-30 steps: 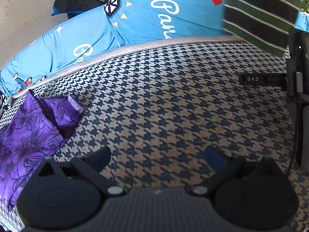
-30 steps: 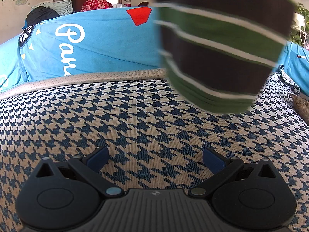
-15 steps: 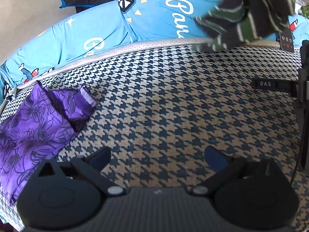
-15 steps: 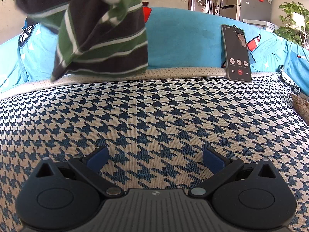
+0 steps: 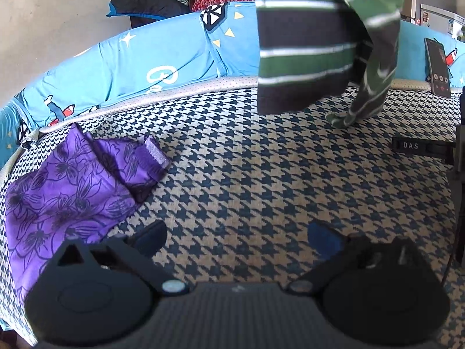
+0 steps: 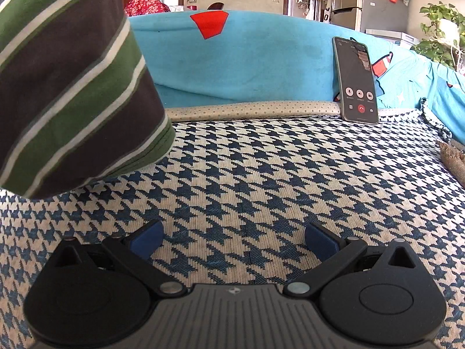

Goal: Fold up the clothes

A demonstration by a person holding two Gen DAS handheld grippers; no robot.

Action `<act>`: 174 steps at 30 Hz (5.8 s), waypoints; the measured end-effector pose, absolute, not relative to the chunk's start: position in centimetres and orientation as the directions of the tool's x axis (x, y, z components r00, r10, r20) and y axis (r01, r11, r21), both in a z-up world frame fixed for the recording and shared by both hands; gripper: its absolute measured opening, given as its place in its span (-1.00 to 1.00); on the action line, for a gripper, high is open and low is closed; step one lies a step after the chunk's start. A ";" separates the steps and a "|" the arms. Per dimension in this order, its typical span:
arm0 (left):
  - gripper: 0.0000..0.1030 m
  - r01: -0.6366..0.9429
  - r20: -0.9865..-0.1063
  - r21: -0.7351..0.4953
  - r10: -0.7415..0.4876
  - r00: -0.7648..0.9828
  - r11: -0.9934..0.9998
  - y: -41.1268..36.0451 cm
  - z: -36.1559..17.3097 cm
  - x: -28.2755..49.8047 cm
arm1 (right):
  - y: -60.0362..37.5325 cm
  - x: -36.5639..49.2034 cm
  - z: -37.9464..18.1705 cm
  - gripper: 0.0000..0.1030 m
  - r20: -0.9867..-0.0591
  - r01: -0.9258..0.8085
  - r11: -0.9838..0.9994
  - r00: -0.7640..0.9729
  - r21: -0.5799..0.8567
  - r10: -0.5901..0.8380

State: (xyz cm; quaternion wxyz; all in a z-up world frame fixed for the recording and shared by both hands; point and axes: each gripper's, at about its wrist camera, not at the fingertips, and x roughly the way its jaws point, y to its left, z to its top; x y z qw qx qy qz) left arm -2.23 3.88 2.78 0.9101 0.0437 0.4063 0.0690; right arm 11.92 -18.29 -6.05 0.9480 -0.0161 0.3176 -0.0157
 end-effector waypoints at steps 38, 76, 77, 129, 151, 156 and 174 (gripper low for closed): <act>1.00 -0.164 -0.780 0.104 0.183 0.599 0.981 5.4 1.5 -1.2 | -18.0 11.8 -5.9 1.00 -0.602 0.021 0.999 0.797 -0.047 -0.045; 1.00 -0.228 -0.779 0.183 0.282 0.559 0.956 0.1 -1.1 1.6 | -23.2 2.0 -0.7 1.00 -0.743 -0.298 0.953 0.625 0.057 0.240; 1.00 -0.236 -0.777 0.194 0.296 0.556 0.952 0.2 -1.2 1.6 | -22.9 1.7 -0.7 1.00 -0.741 -0.315 0.948 0.623 0.055 0.250; 1.00 -0.286 -0.855 0.032 0.175 0.489 0.958 -0.3 -1.5 -11.1 | -24.7 1.9 -3.7 1.00 -0.844 -0.272 0.961 0.524 -0.036 0.117; 1.00 -0.287 -0.844 0.023 0.173 0.507 0.958 0.4 -1.3 -10.4 | -26.2 3.9 -2.7 1.00 -0.816 -0.112 0.993 0.569 0.047 0.103; 1.00 -0.285 -0.847 0.018 0.166 0.506 0.958 0.5 -1.7 -10.4 | -25.4 3.9 -3.2 1.00 -0.824 -0.138 0.990 0.555 0.044 0.113; 1.00 -0.276 -0.851 0.037 0.175 0.495 0.961 0.3 -1.9 -10.3 | -25.2 3.3 -3.5 1.00 -0.838 -0.180 0.983 0.534 0.016 0.111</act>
